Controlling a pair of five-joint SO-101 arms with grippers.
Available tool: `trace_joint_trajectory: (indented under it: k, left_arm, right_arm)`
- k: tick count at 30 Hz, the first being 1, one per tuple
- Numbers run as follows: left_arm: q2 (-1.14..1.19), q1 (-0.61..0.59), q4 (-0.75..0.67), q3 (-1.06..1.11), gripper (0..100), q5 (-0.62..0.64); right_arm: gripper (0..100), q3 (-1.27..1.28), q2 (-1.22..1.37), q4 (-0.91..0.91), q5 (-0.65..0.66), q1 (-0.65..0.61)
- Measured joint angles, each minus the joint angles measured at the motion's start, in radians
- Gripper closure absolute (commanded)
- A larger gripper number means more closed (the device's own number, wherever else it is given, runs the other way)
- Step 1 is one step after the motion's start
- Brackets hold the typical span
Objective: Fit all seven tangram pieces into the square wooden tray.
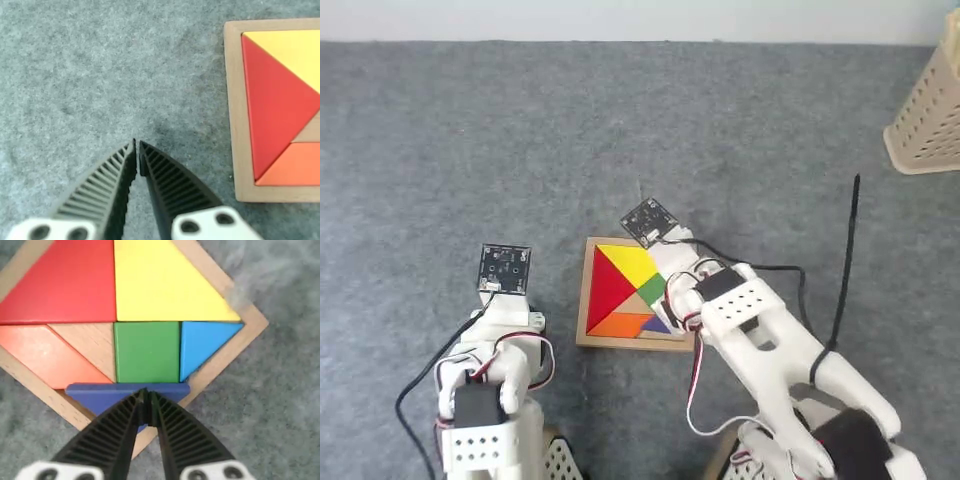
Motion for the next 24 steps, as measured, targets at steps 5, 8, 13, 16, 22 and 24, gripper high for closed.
trace_joint_trajectory:
  k: [5,8,13,16,22,24]
  left_arm:
    - [0.000,0.002,0.000,0.000,99,0.000]
    - [0.000,0.002,0.000,0.000,99,0.000]
    - [0.000,0.000,0.000,0.000,99,0.000]
    - [0.000,0.002,0.000,0.000,99,0.000]
    - [0.000,0.002,0.000,0.000,99,0.000]
    - [0.000,0.002,0.000,0.000,99,0.000]
  right_arm:
    - [99.1,0.002,0.008,0.018,0.003,-0.095]
    - [99.1,0.002,0.008,0.020,0.003,-0.112]
    - [99.1,0.002,-0.014,0.026,0.003,-0.089]
    - [99.1,0.002,-0.097,0.081,0.003,-0.051]
    - [99.1,0.075,-0.374,0.175,0.003,0.037]
    - [99.0,0.137,-0.470,0.176,0.003,0.072]
